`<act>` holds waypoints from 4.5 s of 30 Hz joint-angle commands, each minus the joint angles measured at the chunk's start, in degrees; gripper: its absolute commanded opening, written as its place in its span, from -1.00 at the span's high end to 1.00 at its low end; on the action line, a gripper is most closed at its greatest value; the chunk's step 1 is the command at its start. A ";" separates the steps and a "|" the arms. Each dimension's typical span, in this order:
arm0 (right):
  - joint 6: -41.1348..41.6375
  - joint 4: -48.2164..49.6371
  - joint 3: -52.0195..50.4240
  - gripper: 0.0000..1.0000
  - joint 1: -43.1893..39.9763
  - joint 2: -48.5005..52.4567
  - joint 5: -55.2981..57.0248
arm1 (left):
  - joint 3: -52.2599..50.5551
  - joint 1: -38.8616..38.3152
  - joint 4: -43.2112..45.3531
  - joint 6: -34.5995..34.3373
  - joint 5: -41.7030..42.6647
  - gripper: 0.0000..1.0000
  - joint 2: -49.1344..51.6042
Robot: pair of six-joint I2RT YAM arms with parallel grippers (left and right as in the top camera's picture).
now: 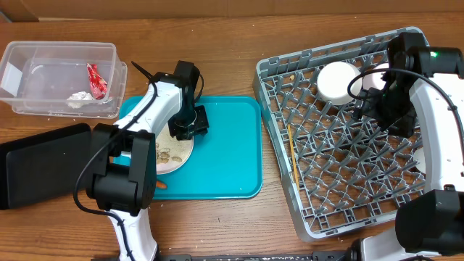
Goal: Sort waste into correct bins and load items into the dishwasher
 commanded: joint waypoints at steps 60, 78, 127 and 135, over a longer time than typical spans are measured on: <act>-0.35 -0.22 0.09 -0.64 -0.04 -1.22 -0.31 | 4.52 -3.17 -0.44 -1.27 -3.19 0.24 0.70; -0.35 -0.85 0.09 -0.63 -0.04 -1.22 -0.33 | 4.52 -3.37 -0.59 -1.42 -3.65 0.27 4.59; -0.13 -1.38 0.09 -0.63 -0.04 -1.22 -0.37 | 4.48 -8.94 -2.58 -1.44 -16.41 0.74 8.22; -0.13 -1.51 0.09 -0.63 -0.04 -1.22 -0.37 | 4.48 -9.42 -3.74 -1.42 -18.49 0.92 8.22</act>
